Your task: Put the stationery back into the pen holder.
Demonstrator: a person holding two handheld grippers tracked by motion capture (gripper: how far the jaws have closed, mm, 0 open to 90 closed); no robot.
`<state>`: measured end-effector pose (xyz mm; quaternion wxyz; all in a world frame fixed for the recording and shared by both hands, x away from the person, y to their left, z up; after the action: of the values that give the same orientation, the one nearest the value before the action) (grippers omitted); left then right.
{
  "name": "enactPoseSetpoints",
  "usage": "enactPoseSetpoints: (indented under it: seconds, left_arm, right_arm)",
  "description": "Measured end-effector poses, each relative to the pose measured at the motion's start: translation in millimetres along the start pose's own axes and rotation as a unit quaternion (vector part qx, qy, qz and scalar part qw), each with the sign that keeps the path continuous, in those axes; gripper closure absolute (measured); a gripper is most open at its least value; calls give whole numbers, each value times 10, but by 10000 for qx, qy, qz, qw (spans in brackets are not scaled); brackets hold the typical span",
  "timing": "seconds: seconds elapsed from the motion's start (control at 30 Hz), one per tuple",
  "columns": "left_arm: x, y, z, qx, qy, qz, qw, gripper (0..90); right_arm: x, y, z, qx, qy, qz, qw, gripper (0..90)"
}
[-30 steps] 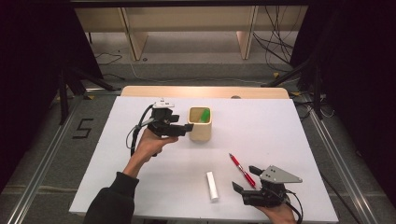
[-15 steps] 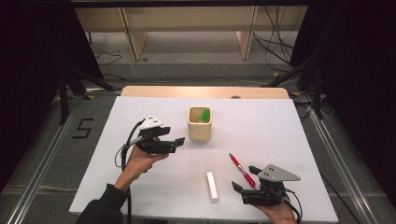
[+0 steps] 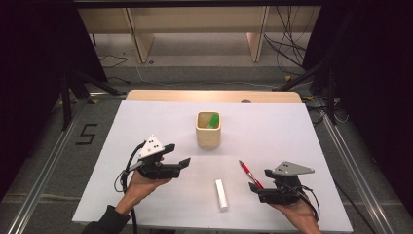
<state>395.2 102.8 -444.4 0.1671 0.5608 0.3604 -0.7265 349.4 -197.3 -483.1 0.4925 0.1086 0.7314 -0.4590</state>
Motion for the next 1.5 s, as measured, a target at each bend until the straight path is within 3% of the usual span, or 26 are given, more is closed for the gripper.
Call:
enactPoseSetpoints:
  seconds: [0.27,0.47,0.63,0.93,1.23,1.5]
  left_arm:
    - [124,-126,-1,-12,-44,60,10000,237]
    - [215,-221,-24,-25,-271,109,9996,232]
    - [220,-276,-16,-75,-224,190,9995,230]
    - [342,-324,-40,-186,-75,109,9997,226]
    - [361,-338,-14,-119,-18,65,9999,209]
    - [374,-347,-17,-127,20,-34,9999,206]
  right_arm:
    - [-45,153,87,-7,122,-376,9992,317]
    - [-83,270,143,-32,167,-706,9974,342]
    - [-98,357,160,-20,131,-924,9956,380]
    - [-101,474,200,37,117,-1285,9916,439]
    - [-74,558,225,125,34,-1501,9886,482]
    - [-25,618,223,8,33,-1765,9843,553]
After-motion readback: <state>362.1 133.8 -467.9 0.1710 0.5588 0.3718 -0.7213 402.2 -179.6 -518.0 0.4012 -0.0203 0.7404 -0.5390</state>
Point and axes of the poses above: each handheld gripper's, and its own axes: y roughly forward along the jaws, x roughly out of its underside, z roughly to its right, the point moved 7 cm from there along y, roughly forward along the jaws, and after that the axes turned 5 degrees about z, right-handed, at the moved point
